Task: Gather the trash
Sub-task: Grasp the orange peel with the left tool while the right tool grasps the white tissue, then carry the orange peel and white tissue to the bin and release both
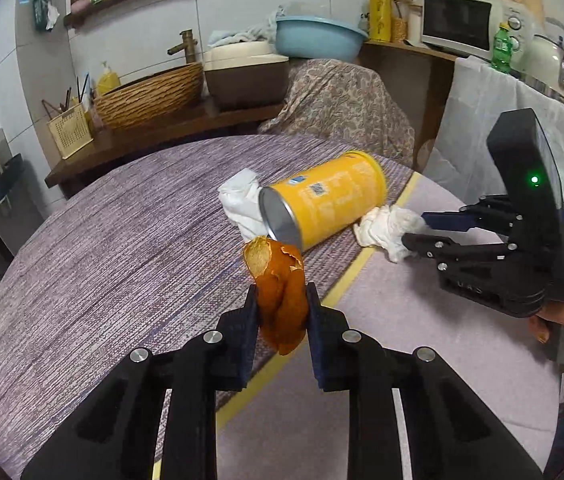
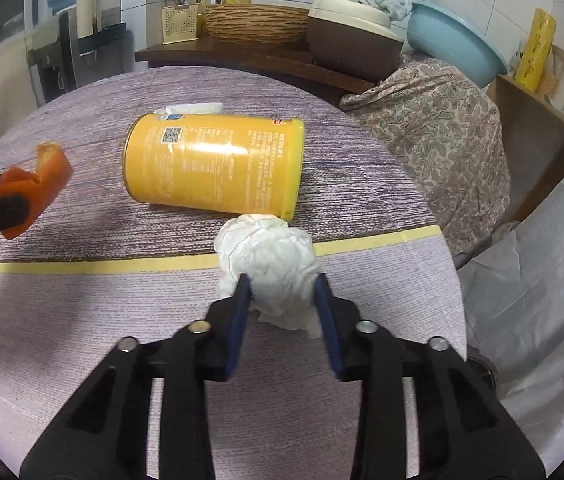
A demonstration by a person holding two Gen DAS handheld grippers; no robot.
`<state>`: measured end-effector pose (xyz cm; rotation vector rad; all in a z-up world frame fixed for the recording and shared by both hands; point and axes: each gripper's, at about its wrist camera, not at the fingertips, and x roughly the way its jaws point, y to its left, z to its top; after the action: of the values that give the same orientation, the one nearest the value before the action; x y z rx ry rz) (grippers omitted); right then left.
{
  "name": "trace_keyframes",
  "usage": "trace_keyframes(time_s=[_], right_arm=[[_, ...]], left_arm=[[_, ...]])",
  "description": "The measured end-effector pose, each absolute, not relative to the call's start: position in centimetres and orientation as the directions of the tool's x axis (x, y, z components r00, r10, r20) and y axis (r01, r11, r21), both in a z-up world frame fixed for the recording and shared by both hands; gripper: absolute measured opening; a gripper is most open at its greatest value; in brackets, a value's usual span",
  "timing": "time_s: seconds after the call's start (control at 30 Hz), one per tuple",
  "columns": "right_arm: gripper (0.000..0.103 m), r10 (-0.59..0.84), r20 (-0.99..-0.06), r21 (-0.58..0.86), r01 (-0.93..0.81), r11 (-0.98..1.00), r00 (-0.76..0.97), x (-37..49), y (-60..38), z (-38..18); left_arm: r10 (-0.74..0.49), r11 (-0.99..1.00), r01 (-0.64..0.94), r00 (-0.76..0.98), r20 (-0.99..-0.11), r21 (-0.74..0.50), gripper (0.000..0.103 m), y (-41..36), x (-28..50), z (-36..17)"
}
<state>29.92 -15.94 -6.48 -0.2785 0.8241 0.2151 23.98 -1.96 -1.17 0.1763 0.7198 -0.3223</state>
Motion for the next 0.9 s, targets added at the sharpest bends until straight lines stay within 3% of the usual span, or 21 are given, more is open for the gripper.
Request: trace_keyframes(time_s=[0.17,0.57,0.9], right_arm=[[0.022,0.111,-0.727,-0.127,-0.292,0.948,0.677,27.8,-16.7,-5.9],[0.022,0.246,-0.625,0.089,-0.245,0.965,0.741,16.7,-23.1,-3.5],[0.022,0.084,-0.595,0.161,0.016,0.987,0.8,9.5,-34.9,-4.7]], left_arm=[[-0.245,0.929,0.367,0.705,-0.665,0.047,0.023,-2.7,22.9,-1.2],[-0.368,0.887,0.459,0.638,-0.676,-0.05,0.023,-6.7,17.6,-2.5],[-0.513,0.788,0.605,0.549,-0.66,-0.11,0.023,-16.1,14.9,-2.0]])
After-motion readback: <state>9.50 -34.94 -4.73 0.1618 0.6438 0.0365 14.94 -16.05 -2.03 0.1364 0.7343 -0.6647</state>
